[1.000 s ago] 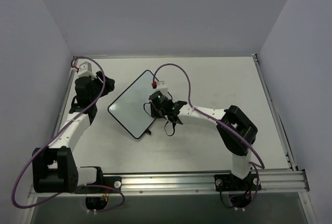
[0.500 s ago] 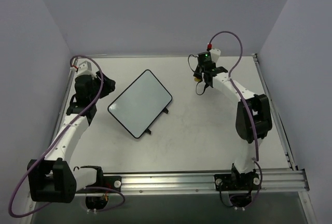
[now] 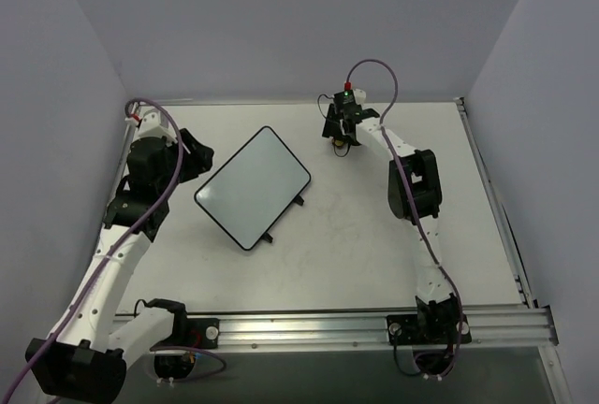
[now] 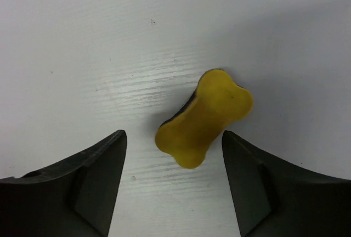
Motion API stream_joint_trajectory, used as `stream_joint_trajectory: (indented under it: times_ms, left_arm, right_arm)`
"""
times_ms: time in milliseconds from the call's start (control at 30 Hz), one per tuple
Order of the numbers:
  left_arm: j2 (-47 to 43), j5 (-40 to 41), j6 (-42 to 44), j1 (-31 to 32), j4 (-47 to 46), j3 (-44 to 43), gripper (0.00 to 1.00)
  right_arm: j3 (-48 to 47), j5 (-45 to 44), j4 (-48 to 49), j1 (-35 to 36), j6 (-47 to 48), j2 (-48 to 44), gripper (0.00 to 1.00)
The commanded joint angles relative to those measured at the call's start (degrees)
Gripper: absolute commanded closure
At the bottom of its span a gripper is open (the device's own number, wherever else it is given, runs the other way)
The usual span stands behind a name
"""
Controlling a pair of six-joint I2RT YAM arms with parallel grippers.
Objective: Erase the whiteboard
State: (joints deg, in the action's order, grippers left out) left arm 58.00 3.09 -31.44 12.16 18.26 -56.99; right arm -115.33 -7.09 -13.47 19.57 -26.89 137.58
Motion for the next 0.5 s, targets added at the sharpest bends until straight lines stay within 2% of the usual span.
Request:
stream_joint_trajectory:
  times_ms: [0,100,200,333,467]
  left_arm:
    - [-2.1,1.7,2.3,0.0,4.9,-5.1,0.38]
    - [-3.1,1.1,3.7,0.0,7.1,-7.7,0.37]
    - [-3.9,0.4,5.3,0.0,9.4,-10.1,0.37]
    - [-5.0,-0.8,7.5,0.0,11.1,-12.6,0.34]
    - [-4.8,-3.1,9.2,-0.1,12.6,-15.3,0.32]
  right_arm:
    - [-3.9,2.2,-1.4,-0.1,1.6,-0.5,0.31]
    - [-2.6,1.7,-0.7,-0.3,1.9,-3.2,0.19]
    - [-0.5,0.2,-0.2,-0.2,2.5,-8.9,0.13]
    - [5.2,-1.0,1.2,-0.2,2.9,-21.9,0.02]
    - [19.5,-0.6,6.3,-0.1,3.2,-36.5,0.0]
